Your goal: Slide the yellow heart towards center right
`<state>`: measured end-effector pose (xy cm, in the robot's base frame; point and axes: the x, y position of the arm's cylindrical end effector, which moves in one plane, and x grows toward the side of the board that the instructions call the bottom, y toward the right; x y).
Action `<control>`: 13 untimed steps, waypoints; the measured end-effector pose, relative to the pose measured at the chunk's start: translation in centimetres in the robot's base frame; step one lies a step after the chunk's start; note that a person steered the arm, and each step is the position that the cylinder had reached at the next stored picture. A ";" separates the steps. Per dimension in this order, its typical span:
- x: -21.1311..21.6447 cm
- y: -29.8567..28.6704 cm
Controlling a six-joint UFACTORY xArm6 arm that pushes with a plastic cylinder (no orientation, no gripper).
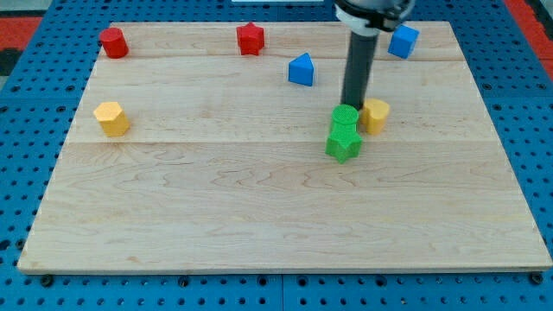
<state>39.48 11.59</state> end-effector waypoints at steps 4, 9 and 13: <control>5.8 1.9; 6.9 9.1; 3.4 4.5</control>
<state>42.86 16.11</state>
